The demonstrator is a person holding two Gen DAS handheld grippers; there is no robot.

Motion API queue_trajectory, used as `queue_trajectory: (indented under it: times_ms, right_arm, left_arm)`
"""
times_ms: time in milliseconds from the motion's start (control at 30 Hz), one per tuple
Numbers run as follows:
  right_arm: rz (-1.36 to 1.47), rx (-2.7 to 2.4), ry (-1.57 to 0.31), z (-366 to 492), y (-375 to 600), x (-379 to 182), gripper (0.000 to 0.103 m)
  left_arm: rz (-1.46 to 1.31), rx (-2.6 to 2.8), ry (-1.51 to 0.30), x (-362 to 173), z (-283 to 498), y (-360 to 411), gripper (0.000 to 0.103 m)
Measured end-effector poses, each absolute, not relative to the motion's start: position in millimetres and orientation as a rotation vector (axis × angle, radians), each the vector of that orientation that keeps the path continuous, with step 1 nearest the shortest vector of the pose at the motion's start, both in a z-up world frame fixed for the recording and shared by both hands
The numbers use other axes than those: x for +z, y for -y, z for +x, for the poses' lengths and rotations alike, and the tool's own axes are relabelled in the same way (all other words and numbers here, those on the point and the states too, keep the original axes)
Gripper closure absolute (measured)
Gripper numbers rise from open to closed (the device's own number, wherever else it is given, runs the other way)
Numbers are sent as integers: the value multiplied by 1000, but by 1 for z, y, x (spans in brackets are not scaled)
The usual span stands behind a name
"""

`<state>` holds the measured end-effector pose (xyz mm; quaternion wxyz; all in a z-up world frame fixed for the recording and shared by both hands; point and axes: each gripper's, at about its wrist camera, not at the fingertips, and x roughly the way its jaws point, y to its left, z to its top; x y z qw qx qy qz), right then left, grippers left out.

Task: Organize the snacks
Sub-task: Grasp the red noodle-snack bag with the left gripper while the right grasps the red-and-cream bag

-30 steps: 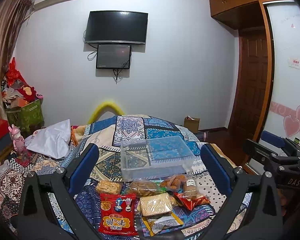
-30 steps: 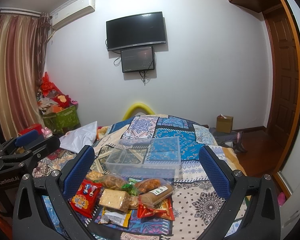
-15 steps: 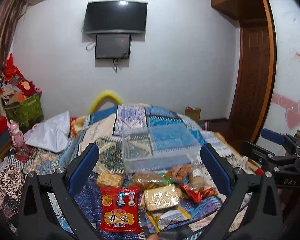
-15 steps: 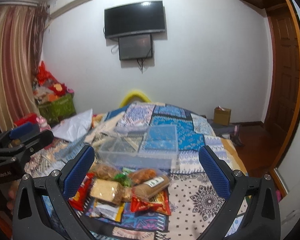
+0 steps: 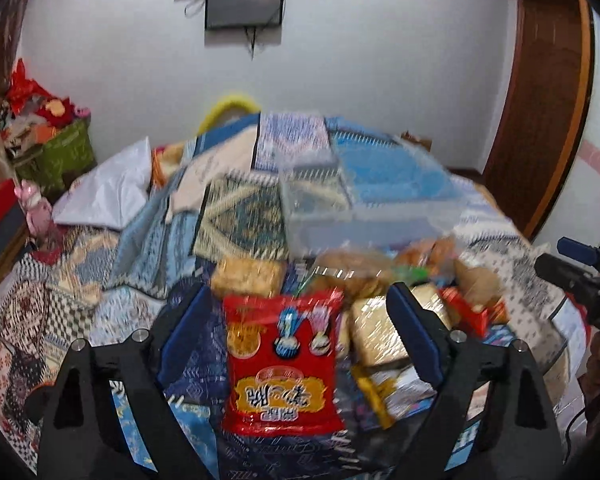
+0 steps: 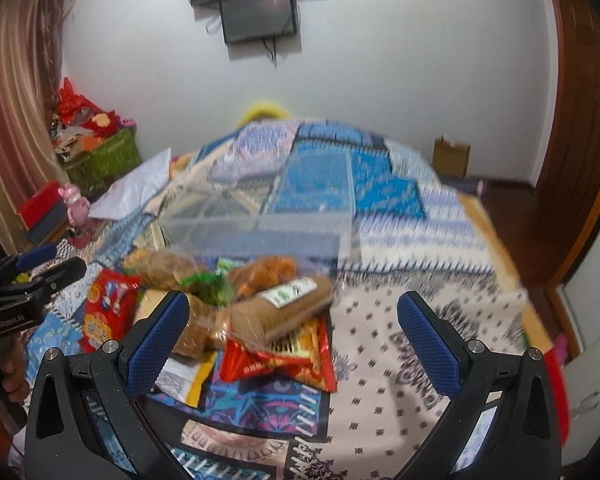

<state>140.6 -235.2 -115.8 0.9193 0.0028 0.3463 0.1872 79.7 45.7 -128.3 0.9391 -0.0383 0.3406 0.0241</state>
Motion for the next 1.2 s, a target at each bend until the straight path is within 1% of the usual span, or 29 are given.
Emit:
queue_trajectory:
  times_ms: [300,667,800,900,967,1000,1033,1100,1200]
  right_arm:
    - [-8,440,-822,150,229,-147,0]
    - [-6,466,-954,175,217,-180,0]
    - [19,497,-989,178,216,-185,0]
    - [36,511,-1010,178,215,-190,0]
    - [32,513,-1007,177,215,-191,4]
    - [37,520,-1009,178,215,-191,9]
    - [43,533,-1012,178,215,-191,15]
    - [64,564,-1019,178,215,-191,24]
    - [58,562,-1011,175,213,-189,30]
  left_arm:
    - [-126,29,-834,-174,92,-56,14]
    - [-155,36,-917,-203,106,-59,14]
    - [-185,25,-935,-212,111,-61,17]
    - [-204,13,-933,-215,115,-63,23]
    - [-206,12,-929,-214,115,-61,29]
    - [-206,9,-928,-214,116,-62,30]
    - [-208,3,-927,-214,116,-61,33]
    - [-203,4,-925,-213,115,-60,35]
    - [-193,10,-926,-212,113,-59,36]
